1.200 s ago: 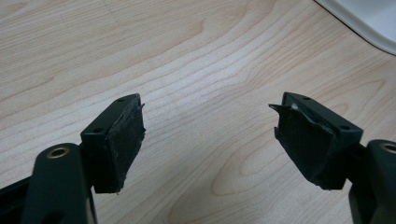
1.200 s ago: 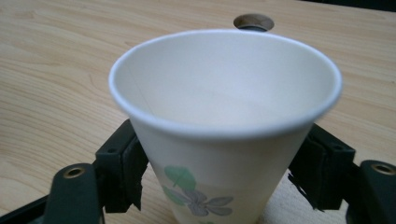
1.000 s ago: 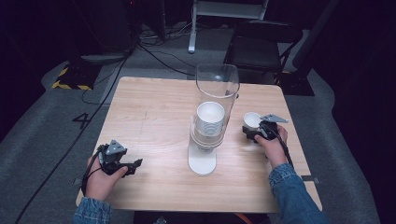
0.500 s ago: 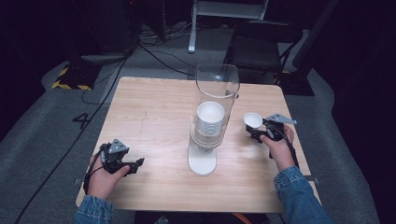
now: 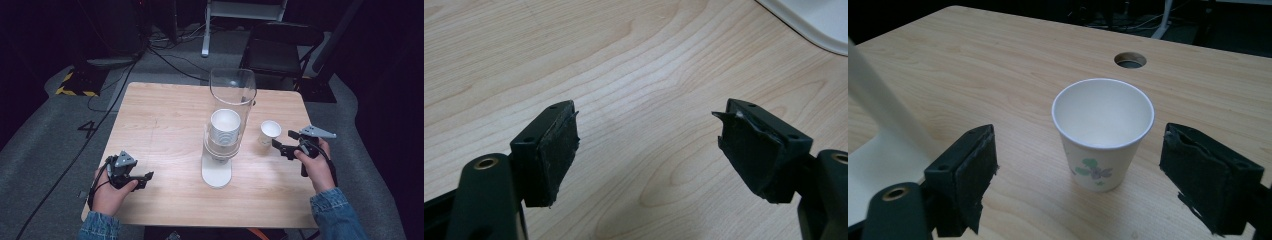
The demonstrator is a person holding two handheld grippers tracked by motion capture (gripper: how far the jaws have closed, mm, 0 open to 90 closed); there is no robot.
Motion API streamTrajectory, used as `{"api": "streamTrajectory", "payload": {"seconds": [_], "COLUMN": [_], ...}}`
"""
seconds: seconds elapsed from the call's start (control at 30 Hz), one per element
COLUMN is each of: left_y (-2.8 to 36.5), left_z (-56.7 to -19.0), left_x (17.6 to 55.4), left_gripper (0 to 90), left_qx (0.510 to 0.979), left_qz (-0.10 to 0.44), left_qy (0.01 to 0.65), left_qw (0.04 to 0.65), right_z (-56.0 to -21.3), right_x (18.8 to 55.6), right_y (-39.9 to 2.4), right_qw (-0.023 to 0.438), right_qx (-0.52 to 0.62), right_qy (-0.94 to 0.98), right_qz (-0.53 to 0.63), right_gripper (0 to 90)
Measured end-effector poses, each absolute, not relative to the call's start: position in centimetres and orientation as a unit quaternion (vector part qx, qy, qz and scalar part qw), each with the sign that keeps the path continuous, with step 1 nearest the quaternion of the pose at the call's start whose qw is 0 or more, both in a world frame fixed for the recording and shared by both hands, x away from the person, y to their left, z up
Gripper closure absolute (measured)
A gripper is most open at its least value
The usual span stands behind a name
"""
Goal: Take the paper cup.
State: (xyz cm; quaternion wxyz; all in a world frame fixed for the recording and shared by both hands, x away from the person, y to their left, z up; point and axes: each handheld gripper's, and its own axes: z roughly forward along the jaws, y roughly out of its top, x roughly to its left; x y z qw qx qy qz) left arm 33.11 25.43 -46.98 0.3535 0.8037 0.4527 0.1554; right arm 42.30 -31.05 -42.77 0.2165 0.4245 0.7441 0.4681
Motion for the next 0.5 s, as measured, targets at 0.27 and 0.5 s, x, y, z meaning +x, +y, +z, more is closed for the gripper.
{"api": "streamTrajectory", "payload": {"seconds": [0.27,0.5], "left_y": [25.3,25.3], "left_z": [-47.0,-47.0], "left_x": [33.3,33.2], "left_gripper": [23.2,23.2], "left_qx": [0.803,0.804], "left_qz": [0.155,0.154], "left_qy": [0.452,0.45], "left_qw": [0.356,0.356], "right_z": [-41.3,-40.3], "right_x": [39.2,37.0], "right_y": [-32.6,-33.8], "right_qw": [0.191,0.187], "right_qx": [0.405,0.384], "right_qy": [0.746,0.765], "right_qz": [0.492,0.483], "right_gripper": [16.0,16.1]}}
